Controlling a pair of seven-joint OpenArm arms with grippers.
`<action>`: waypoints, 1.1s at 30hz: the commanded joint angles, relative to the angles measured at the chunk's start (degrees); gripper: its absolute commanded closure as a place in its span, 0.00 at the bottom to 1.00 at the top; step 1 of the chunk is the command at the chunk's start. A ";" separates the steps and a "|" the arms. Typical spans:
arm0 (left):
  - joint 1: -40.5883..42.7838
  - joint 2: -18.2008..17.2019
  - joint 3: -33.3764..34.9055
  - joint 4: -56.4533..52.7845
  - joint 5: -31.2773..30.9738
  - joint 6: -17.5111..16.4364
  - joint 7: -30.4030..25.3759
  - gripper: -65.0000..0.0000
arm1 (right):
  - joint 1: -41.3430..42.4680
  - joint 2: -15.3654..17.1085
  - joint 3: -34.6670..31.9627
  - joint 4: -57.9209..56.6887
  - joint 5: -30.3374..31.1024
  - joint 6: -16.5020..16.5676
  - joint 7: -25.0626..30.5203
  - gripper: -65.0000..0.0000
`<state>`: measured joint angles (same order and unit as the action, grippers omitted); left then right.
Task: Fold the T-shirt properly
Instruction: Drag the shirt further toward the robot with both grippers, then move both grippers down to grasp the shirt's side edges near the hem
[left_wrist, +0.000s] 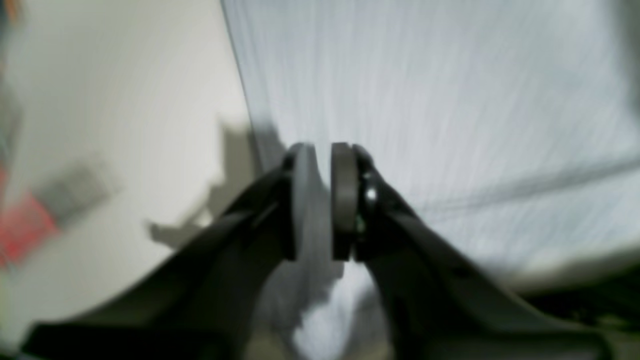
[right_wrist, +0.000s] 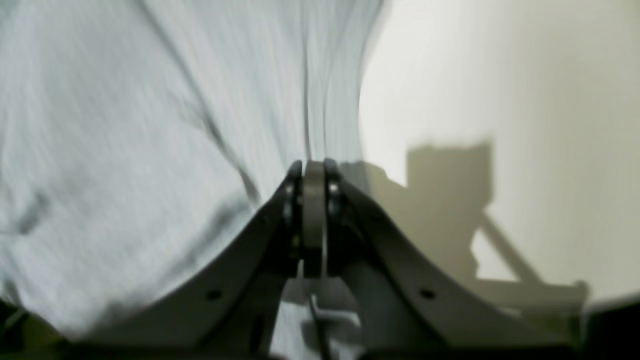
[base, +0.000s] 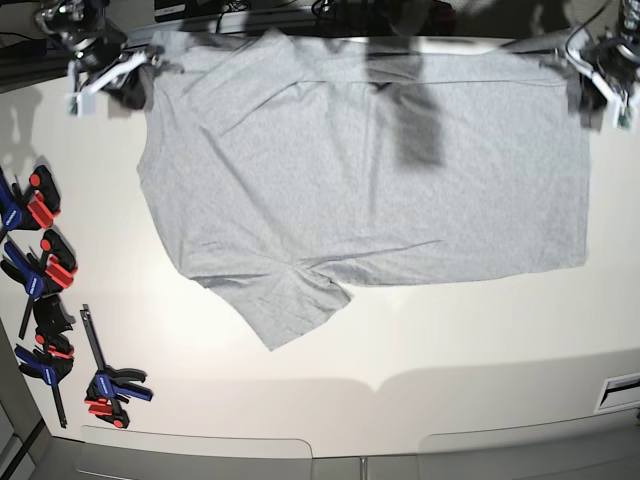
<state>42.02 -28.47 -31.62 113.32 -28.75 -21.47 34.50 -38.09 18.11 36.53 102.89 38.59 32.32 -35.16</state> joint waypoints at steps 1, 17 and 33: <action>0.52 -0.79 -1.25 2.47 -0.24 1.05 -1.25 0.82 | 1.18 0.76 1.03 2.08 0.83 0.28 1.27 1.00; 0.57 4.42 -1.88 7.78 0.22 2.84 -1.55 0.79 | 31.36 3.93 -4.83 -12.39 -10.38 -1.01 2.05 0.55; 0.68 6.58 -1.88 7.74 1.70 2.86 -1.55 0.79 | 72.02 11.58 -32.68 -73.75 -9.46 7.68 5.16 0.47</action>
<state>42.35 -21.39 -33.01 120.31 -26.72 -18.63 34.37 31.90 28.58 3.57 28.18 29.19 39.53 -29.98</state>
